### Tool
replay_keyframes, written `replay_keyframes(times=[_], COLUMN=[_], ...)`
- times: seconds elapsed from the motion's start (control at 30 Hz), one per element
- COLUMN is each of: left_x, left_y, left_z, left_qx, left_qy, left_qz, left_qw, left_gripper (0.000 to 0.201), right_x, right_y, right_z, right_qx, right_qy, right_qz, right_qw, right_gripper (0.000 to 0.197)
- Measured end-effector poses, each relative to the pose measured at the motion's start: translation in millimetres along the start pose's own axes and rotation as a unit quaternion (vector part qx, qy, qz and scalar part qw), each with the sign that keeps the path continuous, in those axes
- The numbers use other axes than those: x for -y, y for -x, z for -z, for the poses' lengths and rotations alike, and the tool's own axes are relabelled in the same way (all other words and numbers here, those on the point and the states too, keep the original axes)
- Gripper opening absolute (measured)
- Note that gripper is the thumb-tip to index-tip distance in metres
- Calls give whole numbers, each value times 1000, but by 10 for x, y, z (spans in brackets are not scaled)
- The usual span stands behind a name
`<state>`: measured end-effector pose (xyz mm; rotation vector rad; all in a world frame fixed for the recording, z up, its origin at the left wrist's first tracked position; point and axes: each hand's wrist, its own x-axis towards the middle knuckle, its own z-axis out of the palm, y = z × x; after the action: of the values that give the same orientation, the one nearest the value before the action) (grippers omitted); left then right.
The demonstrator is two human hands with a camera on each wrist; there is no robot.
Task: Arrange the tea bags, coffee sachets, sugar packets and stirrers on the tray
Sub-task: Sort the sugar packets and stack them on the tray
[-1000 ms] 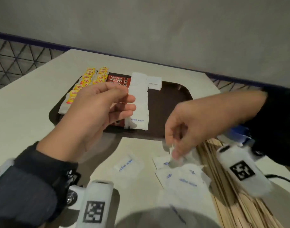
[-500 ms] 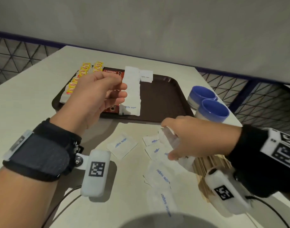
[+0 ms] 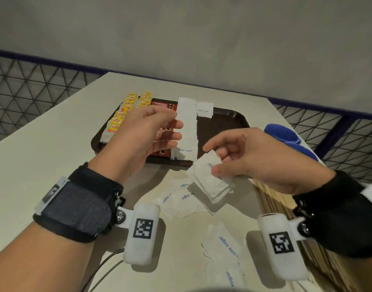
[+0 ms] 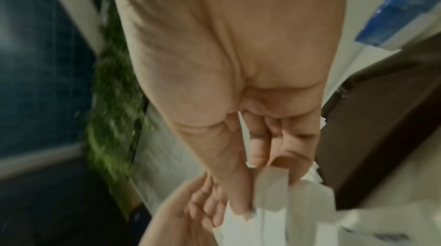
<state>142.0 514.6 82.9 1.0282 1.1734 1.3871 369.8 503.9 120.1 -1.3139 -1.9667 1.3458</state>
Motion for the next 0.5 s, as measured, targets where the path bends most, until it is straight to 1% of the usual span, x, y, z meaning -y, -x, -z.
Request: replay_keyframes(times=[0.03, 0.1, 0.17, 0.2, 0.23, 0.27, 0.3, 0.37, 0.5], left_x=[-5, -18, -12, -5, 2, 5, 3, 15, 39], left_y=[4, 37, 86, 118, 145, 167, 174, 170, 146], left_z=[-17, -56, -98, -120, -135, -146, -150, -149, -157], left_qx=[18, 78, 175, 221, 250, 261, 259, 246, 233], left_qy=[-6, 2, 28, 44, 64, 87, 108, 126, 77], left_qz=[10, 47, 98, 115, 125, 131, 135, 137, 120], left_qw=[1000, 996, 979, 967, 958, 953, 950, 951, 962], left_gripper=[20, 37, 60, 65, 62, 54, 46, 38, 29], right_x=[20, 61, 79, 78, 67, 47, 21, -32, -77], right_y=[-14, -75, -162, -205, -245, -273, -288, -281, -271], right_z=[28, 30, -21, -63, -111, -157, -193, -243, -229], right_qx=[-2, -17, -43, -57, -72, -90, -111, -146, -193], right_qy=[-72, -202, -304, -335, -349, -346, -329, -280, -216], right_qz=[5, 17, 32, 41, 51, 60, 68, 73, 70], right_qw=[997, 979, 951, 940, 933, 932, 935, 946, 955], right_gripper=[39, 39, 38, 38, 37, 35, 34, 33, 32])
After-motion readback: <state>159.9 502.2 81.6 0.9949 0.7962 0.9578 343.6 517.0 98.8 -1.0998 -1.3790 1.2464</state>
